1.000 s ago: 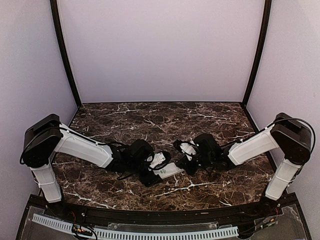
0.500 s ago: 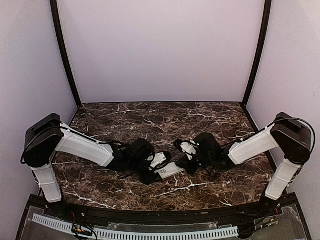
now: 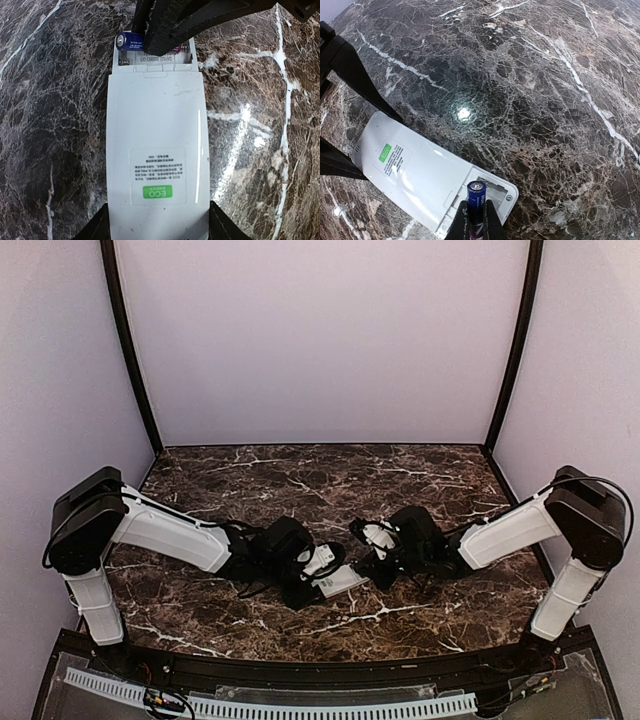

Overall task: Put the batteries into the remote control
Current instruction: Place the battery in the battery compartment.

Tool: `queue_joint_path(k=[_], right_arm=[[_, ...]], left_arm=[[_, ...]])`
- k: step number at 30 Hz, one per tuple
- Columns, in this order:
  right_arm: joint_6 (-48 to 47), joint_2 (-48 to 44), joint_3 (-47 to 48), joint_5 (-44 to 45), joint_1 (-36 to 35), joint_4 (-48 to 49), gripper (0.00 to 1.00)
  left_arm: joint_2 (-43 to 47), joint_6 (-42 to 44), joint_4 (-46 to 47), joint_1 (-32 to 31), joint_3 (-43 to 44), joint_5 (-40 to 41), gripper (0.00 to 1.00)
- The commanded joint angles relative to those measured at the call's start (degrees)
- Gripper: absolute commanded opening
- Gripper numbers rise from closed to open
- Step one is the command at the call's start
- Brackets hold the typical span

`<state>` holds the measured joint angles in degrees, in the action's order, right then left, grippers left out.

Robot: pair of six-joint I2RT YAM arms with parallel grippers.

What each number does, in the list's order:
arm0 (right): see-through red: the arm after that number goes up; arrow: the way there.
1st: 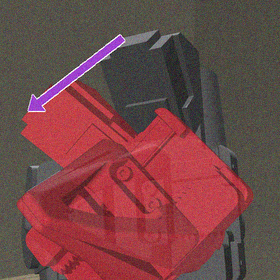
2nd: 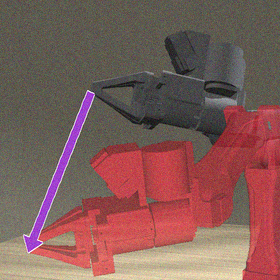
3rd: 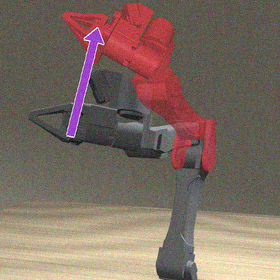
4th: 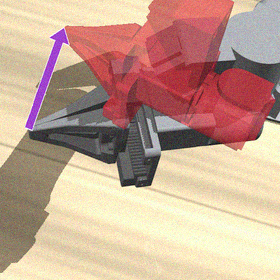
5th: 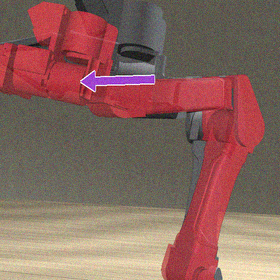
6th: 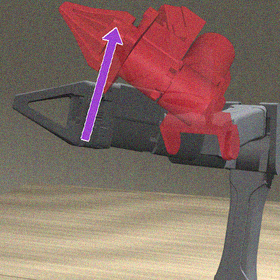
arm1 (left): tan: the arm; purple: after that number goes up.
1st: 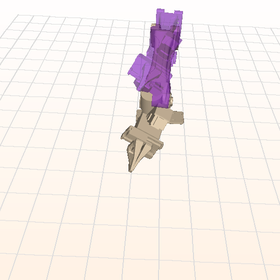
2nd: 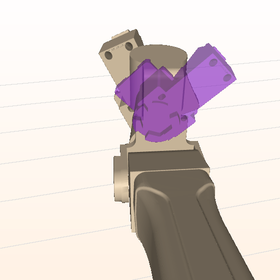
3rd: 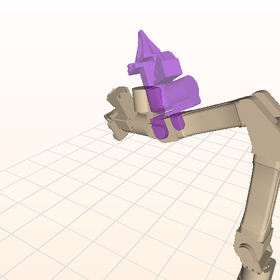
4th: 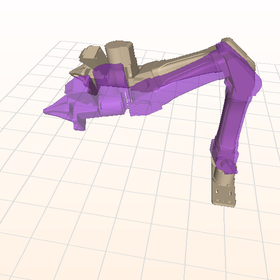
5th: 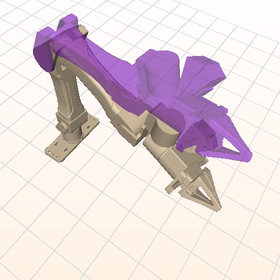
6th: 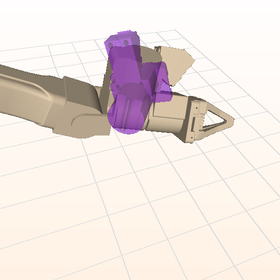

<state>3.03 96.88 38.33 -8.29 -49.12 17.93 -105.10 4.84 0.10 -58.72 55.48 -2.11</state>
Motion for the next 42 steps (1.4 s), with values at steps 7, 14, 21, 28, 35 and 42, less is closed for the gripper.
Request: queue_joint_path(k=[7, 14, 21, 28, 35, 42], right_arm=[[5.1, 4.9, 2.4, 4.3, 0.8, -11.5, 0.00], [6.6, 6.4, 5.0, 6.2, 0.8, -15.6, 0.00], [10.4, 5.4, 4.6, 7.0, 0.7, -17.7, 0.00], [11.0, 4.5, 4.4, 7.4, 0.5, -17.7, 0.02], [7.2, 2.7, 7.5, 3.5, 0.5, -20.9, 0.13], [4.1, 0.0, 14.1, -0.3, 1.1, -25.9, 0.21]], left_arm=[[-2.7, -9.9, -8.6, 0.9, -1.5, 11.3, 0.00], [-2.1, -11.9, -9.7, 1.1, -2.4, 16.4, 0.00], [-2.1, -12.8, -10.4, 1.1, -3.4, 18.7, 0.00], [-1.5, -12.1, -9.8, 1.5, -3.6, 19.1, 0.00], [-1.4, -10.5, -9.1, 1.4, -3.6, 16.4, 0.00], [-1.3, -9.9, -8.9, 1.5, -3.6, 14.8, 0.00]])
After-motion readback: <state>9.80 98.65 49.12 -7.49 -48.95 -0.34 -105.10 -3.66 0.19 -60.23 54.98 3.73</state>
